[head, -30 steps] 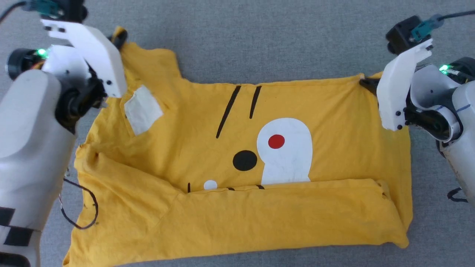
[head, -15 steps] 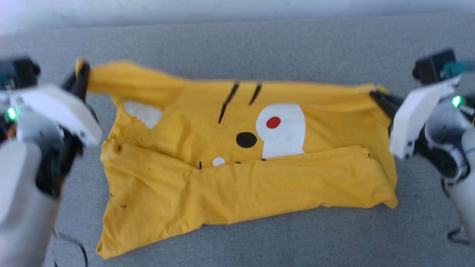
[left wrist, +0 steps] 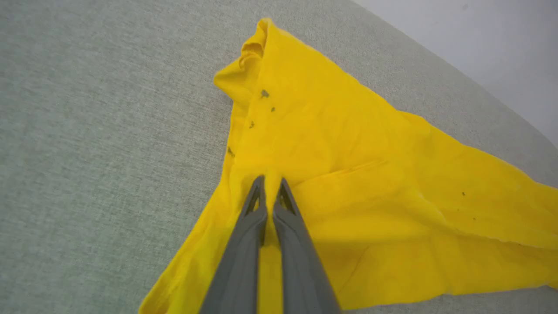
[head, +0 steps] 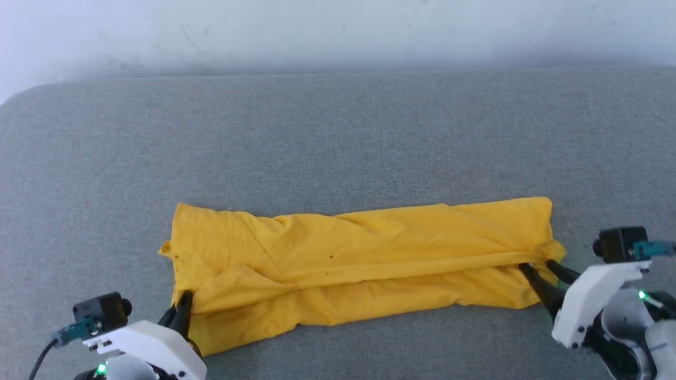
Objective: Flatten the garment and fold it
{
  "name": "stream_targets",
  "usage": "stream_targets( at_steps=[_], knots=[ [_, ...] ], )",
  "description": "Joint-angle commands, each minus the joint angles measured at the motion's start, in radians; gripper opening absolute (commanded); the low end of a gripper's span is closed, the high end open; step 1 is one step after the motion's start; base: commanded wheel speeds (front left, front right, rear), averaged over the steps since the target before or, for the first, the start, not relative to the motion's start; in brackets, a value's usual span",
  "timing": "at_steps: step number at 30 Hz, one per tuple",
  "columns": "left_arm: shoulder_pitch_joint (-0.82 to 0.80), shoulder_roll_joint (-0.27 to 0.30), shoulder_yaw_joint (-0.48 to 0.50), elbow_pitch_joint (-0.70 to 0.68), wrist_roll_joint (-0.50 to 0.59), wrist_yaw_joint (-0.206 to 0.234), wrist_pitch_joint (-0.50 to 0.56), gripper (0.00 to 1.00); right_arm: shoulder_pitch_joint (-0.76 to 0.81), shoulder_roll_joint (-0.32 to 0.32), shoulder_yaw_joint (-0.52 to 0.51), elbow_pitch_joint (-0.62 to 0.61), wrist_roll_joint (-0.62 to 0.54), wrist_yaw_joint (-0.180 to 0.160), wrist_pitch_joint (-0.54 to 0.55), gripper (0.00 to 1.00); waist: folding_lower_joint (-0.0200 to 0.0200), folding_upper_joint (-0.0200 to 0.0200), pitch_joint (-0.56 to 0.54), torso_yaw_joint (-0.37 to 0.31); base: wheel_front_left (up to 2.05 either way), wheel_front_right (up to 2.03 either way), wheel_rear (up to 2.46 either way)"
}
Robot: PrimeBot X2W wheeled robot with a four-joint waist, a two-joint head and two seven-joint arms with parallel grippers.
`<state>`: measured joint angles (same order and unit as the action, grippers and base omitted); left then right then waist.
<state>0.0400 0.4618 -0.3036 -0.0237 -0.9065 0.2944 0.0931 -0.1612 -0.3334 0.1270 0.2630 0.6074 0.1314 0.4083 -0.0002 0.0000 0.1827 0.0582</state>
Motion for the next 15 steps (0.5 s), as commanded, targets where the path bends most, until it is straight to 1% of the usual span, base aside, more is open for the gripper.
stream_targets(
  at_steps=[1, 4, 7, 11, 13, 15],
  knots=[
    [0.006, 0.0, 0.002, 0.003, 0.006, 0.005, -0.018, 1.0, 0.026, 0.008, -0.014, -0.02, -0.009, -0.001, -0.015, 1.0, 0.0002, 0.0, -0.009, -0.001, 0.0, 0.0, 0.0],
    [0.019, 0.0, 0.006, 0.001, 0.028, -0.003, -0.067, 1.0, 0.085, 0.028, -0.049, -0.094, -0.029, -0.001, -0.043, 1.0, 0.0002, 0.0, -0.021, -0.013, 0.0, 0.0, 0.0],
    [0.024, 0.01, 0.023, -0.01, 0.063, -0.01, -0.14, 1.0, 0.14, 0.049, -0.094, -0.19, -0.053, -0.001, -0.061, 1.0, 0.0002, 0.0, -0.037, -0.028, 0.0, 0.0, 0.0],
    [0.018, 0.028, 0.037, -0.02, 0.137, -0.022, -0.258, 1.0, 0.182, 0.075, -0.172, -0.306, -0.082, -0.001, -0.044, 1.0, 0.0002, 0.0, -0.053, -0.047, 0.0, 0.0, 0.0],
    [0.009, 0.03, 0.033, -0.024, 0.178, -0.034, -0.306, 1.0, 0.18, 0.078, -0.213, -0.321, -0.087, -0.001, -0.018, 1.0, 0.0002, 0.0, -0.058, -0.051, 0.0, 0.0, 0.0],
    [-0.004, 0.026, 0.031, -0.023, 0.227, -0.043, -0.335, 1.0, 0.166, 0.075, -0.241, -0.311, -0.082, -0.001, 0.02, 1.0, 0.0002, 0.0, -0.06, -0.049, 0.0, 0.0, 0.0]
  ],
)
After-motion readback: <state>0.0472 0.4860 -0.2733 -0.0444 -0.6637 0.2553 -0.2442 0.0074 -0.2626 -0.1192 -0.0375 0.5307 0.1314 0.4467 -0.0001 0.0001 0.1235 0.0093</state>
